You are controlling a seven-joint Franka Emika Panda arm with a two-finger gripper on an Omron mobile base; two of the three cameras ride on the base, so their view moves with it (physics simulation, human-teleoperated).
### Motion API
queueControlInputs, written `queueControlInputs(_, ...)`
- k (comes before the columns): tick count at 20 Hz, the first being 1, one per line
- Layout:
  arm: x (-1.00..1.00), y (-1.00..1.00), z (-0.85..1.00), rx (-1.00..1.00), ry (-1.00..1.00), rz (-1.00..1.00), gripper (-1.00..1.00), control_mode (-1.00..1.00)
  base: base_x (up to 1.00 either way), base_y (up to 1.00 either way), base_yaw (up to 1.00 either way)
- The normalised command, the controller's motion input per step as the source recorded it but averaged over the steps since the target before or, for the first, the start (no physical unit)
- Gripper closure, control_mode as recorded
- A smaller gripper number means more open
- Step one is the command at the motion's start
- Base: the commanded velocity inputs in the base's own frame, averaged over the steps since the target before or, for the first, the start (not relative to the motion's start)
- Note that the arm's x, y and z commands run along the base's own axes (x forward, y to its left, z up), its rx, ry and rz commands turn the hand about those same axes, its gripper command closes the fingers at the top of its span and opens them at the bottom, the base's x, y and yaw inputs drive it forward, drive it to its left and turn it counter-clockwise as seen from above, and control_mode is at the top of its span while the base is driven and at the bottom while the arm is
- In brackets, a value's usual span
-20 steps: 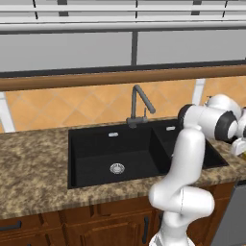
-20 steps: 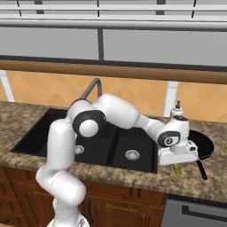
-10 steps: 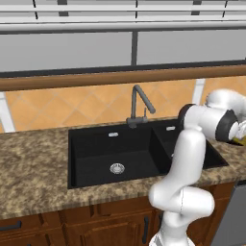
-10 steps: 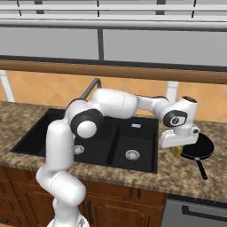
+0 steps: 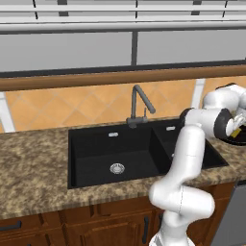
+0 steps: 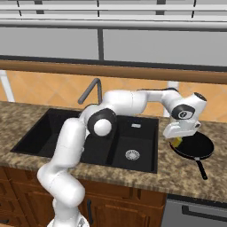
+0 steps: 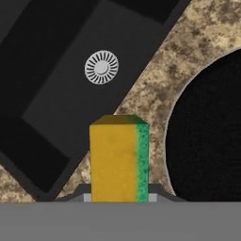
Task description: Pick the pan and sponge and place them into the sink. Then turn on the water.
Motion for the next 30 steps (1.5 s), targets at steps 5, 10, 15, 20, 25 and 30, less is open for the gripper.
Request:
queueControlInputs(5,0.52,-0.09,-0.03,0.02,-0.01,0.00,1.00,-1.00,0.00,0.00,0.00)
queueControlInputs(10,0.12,-0.15,-0.11,0.00,0.00,0.00,1.00,-1.00,0.00,0.00,0.00)
queueControlInputs(15,-0.02,-0.02,-0.54,0.00,-0.01,0.00,1.00,-1.00,0.00,0.00,0.00)
queueControlInputs(20,0.14,0.00,-0.41,0.00,-0.05,0.00,1.00,-1.00,0.00,0.00,0.00)
queueControlInputs(25,0.48,0.01,-0.05,0.00,-0.05,0.01,1.00,-1.00,0.00,0.00,0.00)
queueControlInputs(30,0.00,0.00,-0.32,-0.08,-0.05,0.00,-1.00,-1.00,0.00,0.00,0.00)
